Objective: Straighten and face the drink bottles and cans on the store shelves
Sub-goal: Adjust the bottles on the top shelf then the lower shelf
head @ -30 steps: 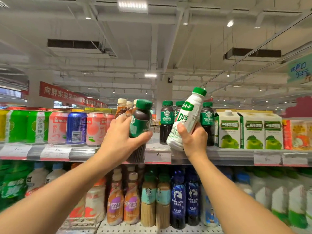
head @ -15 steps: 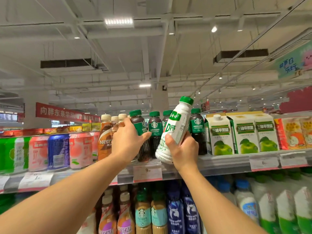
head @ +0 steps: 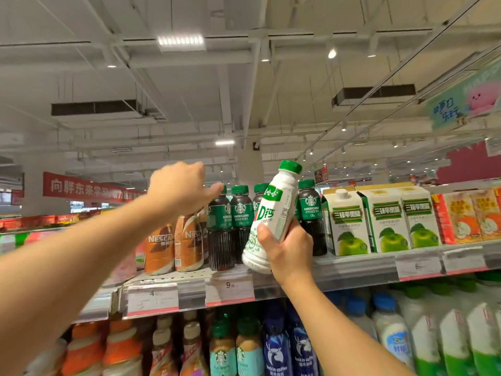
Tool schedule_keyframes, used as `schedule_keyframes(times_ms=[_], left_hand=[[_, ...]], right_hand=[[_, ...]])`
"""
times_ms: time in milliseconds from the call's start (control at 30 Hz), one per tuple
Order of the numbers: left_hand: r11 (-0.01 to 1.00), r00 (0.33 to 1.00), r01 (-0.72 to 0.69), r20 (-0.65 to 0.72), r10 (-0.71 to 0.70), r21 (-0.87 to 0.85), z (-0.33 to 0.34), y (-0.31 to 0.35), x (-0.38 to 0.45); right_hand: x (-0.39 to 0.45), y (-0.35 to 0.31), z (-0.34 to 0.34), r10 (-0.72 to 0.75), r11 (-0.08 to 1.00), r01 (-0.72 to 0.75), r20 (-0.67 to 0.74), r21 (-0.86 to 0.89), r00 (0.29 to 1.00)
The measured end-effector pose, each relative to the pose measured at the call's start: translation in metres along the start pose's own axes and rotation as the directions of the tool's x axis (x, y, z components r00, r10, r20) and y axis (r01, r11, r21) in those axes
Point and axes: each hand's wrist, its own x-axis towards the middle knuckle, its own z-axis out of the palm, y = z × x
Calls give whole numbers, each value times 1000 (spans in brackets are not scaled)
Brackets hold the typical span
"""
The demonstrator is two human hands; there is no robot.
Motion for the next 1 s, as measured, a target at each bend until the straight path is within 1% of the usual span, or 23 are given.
schedule_keyframes(times_ms=[33, 100, 133, 200, 267, 300, 367, 433, 500, 567, 633, 833, 933, 1000], left_hand=[[998, 999, -39, 22, 40, -44, -5, -7, 12], [989, 982, -104, 148, 118, -103, -11, -12, 30], [989, 968, -117, 213, 135, -95, -11, -11, 37], [994, 944, -106, 311, 107, -19, -7, -4, 45], [995, 930, -100, 356, 85, 23, 0, 3, 50], [995, 925, -101, 368, 91, 8, 2, 6, 51], [989, 901, -140, 409, 145, -42, 4, 8, 51], [976, 858, -204, 468, 213, -70, 1, 6, 51], [965, 812, -226, 521, 263, -135, -1, 2, 53], [954, 783, -228, 545, 299, -196, -2, -3, 55], [948, 775, -242, 547, 317, -206, -2, -4, 57], [948, 788, -240, 528, 316, -210, -3, -7, 57], [945, 783, -230, 533, 321, -232, -3, -7, 57], [944, 795, -229, 514, 323, -239, -1, -8, 56]], right_hand=[[0, 0, 0, 1, 1000, -1, 2, 2, 1000], [-1, 0, 0, 1, 1000, -1, 1, 3, 1000], [0, 0, 0, 2, 1000, -2, 0, 5, 1000], [0, 1, 0, 2, 1000, -2, 1, 11, 1000], [1, 1, 0, -7, 1000, 7, 7, 10, 1000], [1, 2, 0, -9, 1000, 9, 11, 8, 1000], [1, 2, 1, -7, 1000, 7, 20, 8, 1000], [1, 1, 0, -3, 1000, 3, 32, -8, 999], [2, 0, -1, -2, 999, 4, 49, -53, 999], [3, 0, -1, -10, 995, 17, 73, -94, 997], [3, 1, 0, -23, 992, 33, 82, -118, 996], [0, 0, 3, -94, 972, 114, 104, -204, 990], [0, 1, 4, -98, 970, 116, 92, -212, 991], [0, 2, 4, -104, 967, 120, 81, -225, 991]])
